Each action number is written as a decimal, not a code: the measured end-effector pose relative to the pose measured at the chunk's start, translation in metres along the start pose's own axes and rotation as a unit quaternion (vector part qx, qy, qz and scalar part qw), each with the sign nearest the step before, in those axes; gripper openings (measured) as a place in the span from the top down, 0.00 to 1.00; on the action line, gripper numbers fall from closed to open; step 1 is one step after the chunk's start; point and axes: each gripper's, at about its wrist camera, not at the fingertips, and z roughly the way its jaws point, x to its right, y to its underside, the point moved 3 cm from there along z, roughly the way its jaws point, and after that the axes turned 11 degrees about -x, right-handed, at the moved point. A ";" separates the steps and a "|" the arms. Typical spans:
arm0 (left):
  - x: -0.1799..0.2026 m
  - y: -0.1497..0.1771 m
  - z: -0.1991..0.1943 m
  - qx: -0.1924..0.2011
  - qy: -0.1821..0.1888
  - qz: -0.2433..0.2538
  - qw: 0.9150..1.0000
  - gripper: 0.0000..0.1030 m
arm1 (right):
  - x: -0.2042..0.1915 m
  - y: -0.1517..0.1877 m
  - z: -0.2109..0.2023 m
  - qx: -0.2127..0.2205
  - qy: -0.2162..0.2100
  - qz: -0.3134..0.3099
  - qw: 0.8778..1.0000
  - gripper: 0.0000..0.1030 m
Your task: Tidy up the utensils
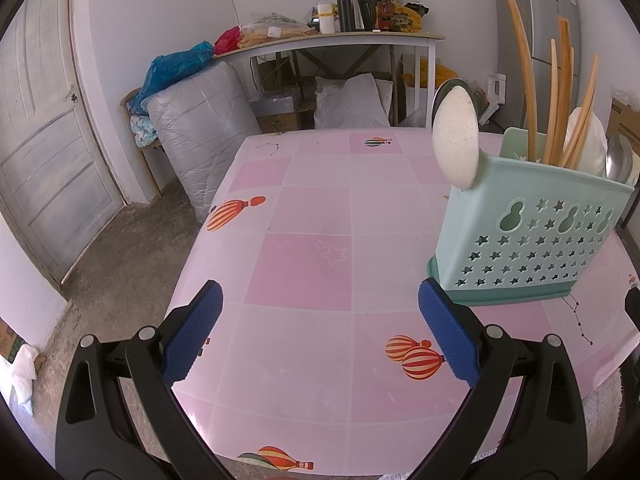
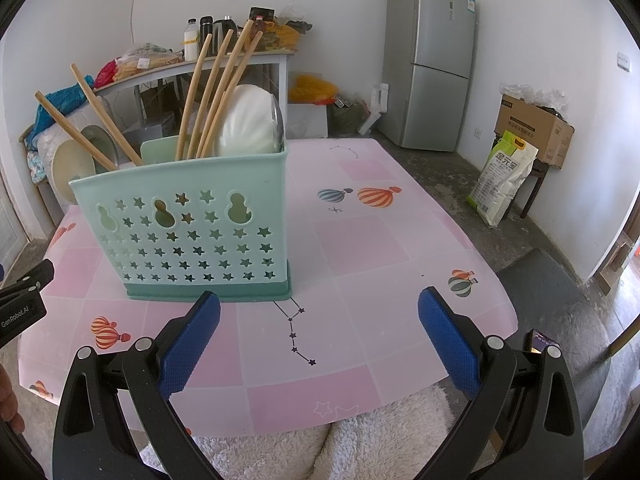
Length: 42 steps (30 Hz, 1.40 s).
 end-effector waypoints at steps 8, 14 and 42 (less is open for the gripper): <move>-0.001 -0.001 0.000 0.000 -0.001 -0.001 1.000 0.08 | 0.001 -0.001 0.000 0.000 0.000 0.000 1.000 0.06; -0.002 -0.001 0.000 0.000 0.000 0.000 1.000 0.08 | 0.000 -0.001 -0.001 0.001 0.001 0.001 1.000 0.06; -0.004 -0.001 0.000 -0.001 0.001 -0.001 1.000 0.08 | 0.000 -0.002 -0.001 0.000 0.000 0.002 1.000 0.06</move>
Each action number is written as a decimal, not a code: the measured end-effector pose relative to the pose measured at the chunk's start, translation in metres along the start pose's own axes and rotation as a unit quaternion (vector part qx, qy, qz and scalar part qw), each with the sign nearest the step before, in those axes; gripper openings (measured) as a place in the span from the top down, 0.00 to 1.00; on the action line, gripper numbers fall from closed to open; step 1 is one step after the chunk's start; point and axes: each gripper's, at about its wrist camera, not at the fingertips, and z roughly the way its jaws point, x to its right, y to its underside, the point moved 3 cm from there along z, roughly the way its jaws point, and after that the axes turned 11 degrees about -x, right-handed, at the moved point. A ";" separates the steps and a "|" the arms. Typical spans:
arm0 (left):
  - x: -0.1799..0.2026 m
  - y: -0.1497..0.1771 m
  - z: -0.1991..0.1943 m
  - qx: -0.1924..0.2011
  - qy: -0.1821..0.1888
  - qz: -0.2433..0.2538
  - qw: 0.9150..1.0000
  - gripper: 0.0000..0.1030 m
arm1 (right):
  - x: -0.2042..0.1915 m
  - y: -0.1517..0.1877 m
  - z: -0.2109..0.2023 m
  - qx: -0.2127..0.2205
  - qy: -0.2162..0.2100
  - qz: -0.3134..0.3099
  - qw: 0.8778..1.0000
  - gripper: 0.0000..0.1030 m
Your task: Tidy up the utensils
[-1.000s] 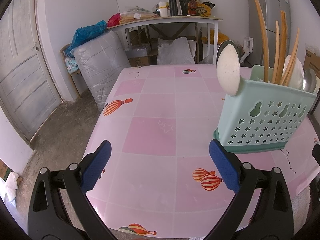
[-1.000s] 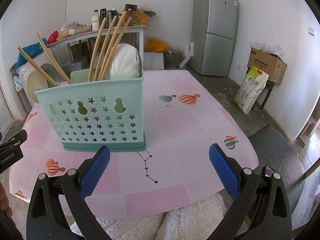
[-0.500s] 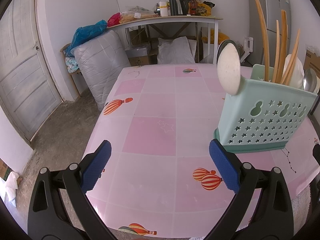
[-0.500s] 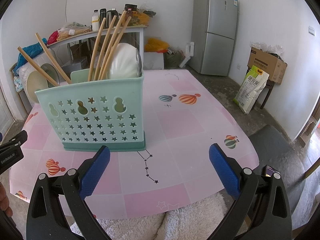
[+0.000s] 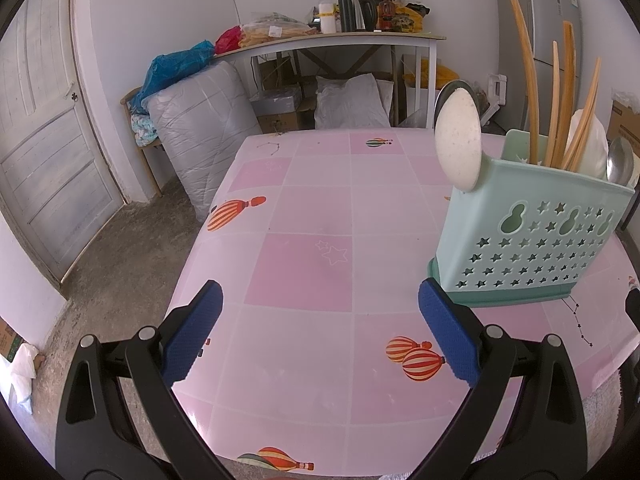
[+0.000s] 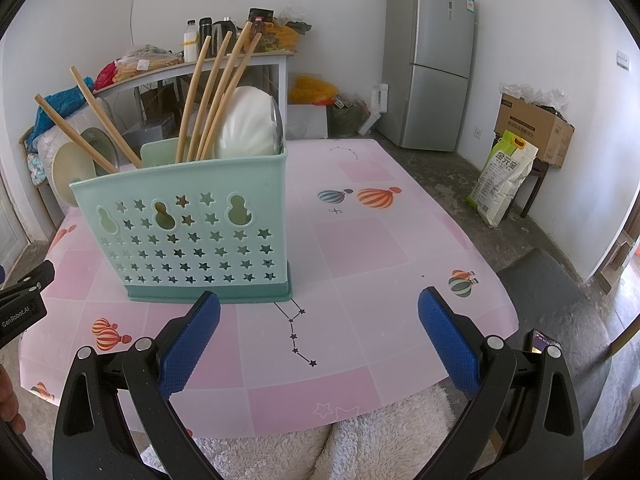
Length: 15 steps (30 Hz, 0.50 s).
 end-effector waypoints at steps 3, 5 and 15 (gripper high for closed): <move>0.001 0.001 0.000 -0.001 0.001 0.000 1.000 0.08 | 0.000 0.000 0.000 0.000 0.000 0.000 1.000 0.06; 0.000 0.001 0.000 -0.001 0.000 0.000 1.000 0.08 | 0.000 0.000 0.000 0.000 0.000 0.000 1.000 0.06; 0.000 0.001 0.000 -0.001 0.000 -0.001 1.000 0.08 | 0.000 0.000 0.000 0.000 0.000 0.000 1.000 0.06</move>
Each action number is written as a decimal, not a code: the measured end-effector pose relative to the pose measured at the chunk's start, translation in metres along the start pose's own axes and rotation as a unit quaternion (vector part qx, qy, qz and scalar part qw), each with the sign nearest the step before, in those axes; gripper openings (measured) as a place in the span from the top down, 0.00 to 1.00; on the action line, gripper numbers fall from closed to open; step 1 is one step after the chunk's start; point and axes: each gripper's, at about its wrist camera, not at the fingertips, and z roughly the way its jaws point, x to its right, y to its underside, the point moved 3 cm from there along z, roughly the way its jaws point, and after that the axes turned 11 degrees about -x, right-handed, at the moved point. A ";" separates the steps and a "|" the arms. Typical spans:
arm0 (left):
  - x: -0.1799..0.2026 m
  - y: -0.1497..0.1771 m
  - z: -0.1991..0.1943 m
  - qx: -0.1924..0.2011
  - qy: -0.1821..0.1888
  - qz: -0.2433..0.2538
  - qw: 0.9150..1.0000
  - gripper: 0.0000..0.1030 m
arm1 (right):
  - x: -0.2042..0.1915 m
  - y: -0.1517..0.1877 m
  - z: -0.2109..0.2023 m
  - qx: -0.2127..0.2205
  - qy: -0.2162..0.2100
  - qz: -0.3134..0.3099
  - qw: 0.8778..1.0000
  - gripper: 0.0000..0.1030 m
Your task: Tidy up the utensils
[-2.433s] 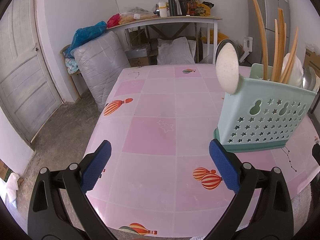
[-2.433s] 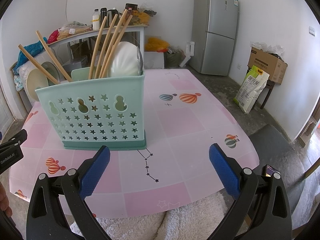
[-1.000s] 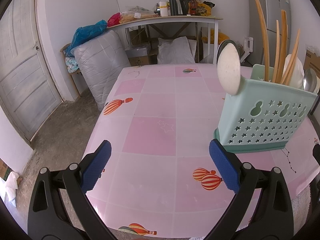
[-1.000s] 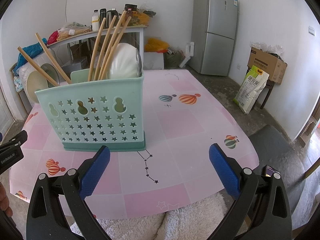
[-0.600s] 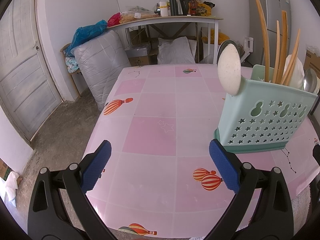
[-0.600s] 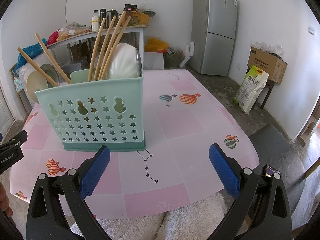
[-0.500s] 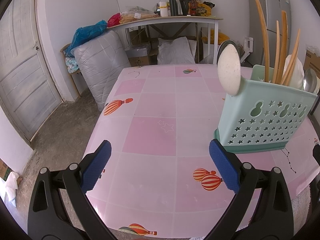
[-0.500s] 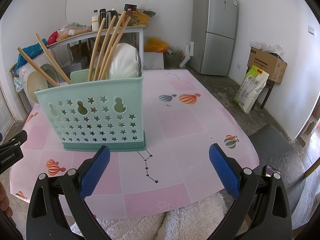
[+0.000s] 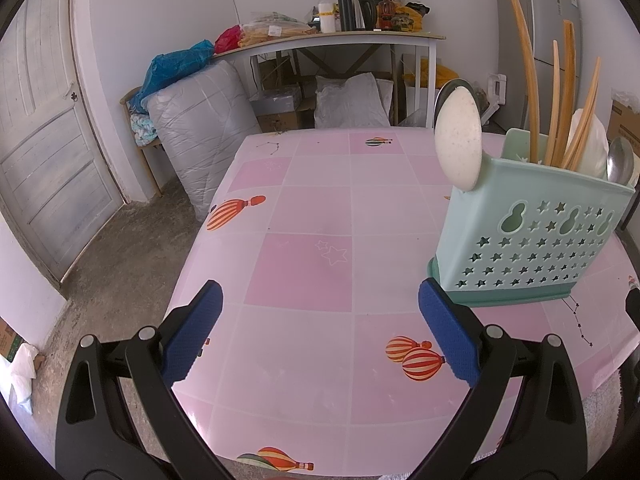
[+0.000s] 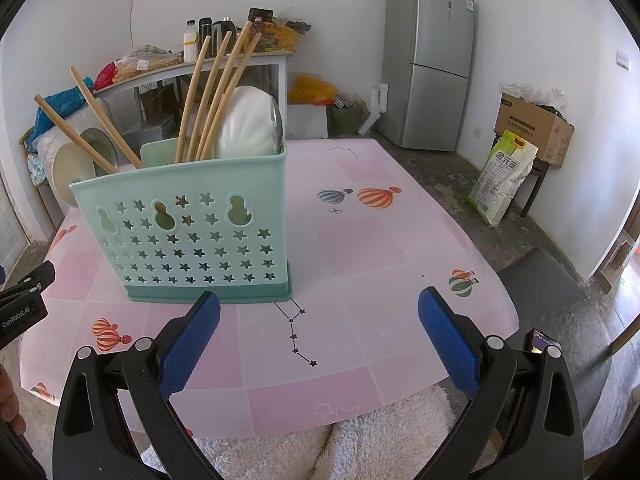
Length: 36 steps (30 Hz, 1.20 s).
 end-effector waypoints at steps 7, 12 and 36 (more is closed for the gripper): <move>0.000 -0.001 0.000 0.000 0.000 0.001 1.000 0.08 | 0.000 0.000 0.000 0.000 0.000 0.000 1.000 0.06; -0.001 -0.001 0.000 -0.001 0.001 0.000 1.000 0.08 | 0.000 0.001 0.000 0.000 0.000 -0.001 1.000 0.06; 0.007 0.001 0.004 -0.006 0.007 -0.003 1.000 0.08 | -0.001 0.002 0.001 -0.003 -0.001 0.002 1.000 0.06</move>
